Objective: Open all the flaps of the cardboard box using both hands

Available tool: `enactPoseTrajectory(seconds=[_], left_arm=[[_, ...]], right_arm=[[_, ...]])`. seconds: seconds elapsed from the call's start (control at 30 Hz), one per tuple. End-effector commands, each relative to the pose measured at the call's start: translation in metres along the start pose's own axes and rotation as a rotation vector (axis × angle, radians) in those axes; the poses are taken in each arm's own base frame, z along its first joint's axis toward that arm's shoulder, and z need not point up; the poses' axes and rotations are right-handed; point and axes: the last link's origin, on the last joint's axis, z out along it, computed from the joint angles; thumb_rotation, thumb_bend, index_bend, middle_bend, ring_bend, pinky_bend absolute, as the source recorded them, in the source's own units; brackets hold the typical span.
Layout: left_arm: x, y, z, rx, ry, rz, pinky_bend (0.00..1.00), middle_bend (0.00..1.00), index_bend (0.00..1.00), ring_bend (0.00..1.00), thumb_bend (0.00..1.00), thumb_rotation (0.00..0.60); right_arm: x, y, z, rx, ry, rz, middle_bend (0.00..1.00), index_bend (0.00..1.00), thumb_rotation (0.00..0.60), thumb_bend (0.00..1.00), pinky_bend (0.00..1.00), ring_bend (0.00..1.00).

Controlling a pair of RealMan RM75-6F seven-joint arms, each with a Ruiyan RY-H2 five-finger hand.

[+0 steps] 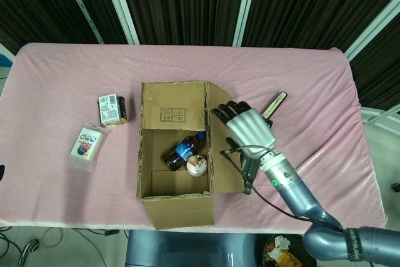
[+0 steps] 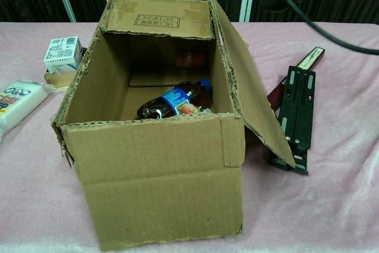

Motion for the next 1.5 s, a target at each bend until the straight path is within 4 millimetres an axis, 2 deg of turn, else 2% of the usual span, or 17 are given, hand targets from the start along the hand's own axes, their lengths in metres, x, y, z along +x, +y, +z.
enactPoseTrajectory(seconds=[0.03,0.33,0.6,0.97,1.2,1.5], left_arm=[[-0.003,-0.002,0.0,-0.001,-0.002,-0.014,0.12,0.13,0.09,0.07,0.28,0.6],[-0.005,-0.007,0.004,0.015,-0.009,-0.034,0.12,0.12,0.09,0.07,0.28,0.6],[-0.006,-0.01,0.006,0.025,-0.016,-0.05,0.12,0.12,0.09,0.07,0.28,0.6],[-0.005,-0.011,0.007,0.034,-0.019,-0.073,0.12,0.12,0.09,0.07,0.28,0.6],[-0.005,-0.011,0.008,0.034,-0.024,-0.084,0.12,0.12,0.08,0.05,0.28,0.6],[-0.006,-0.008,0.006,0.031,-0.037,-0.082,0.12,0.11,0.07,0.05,0.28,0.6]], right_arm=[[-0.016,-0.039,0.013,0.082,-0.051,0.025,0.34,0.3,0.6,0.4,0.38,0.33],[-0.051,-0.084,0.028,0.132,-0.144,0.108,0.37,0.31,0.6,0.4,0.41,0.35],[-0.078,-0.087,0.034,0.089,-0.215,0.134,0.37,0.31,0.6,0.4,0.41,0.35],[-0.098,-0.093,0.047,0.076,-0.246,0.139,0.37,0.31,0.6,0.4,0.41,0.35],[-0.097,-0.087,0.064,0.053,-0.201,0.124,0.35,0.31,0.6,0.4,0.37,0.35],[-0.067,-0.079,0.084,0.046,-0.042,0.079,0.32,0.26,0.6,0.4,0.31,0.31]])
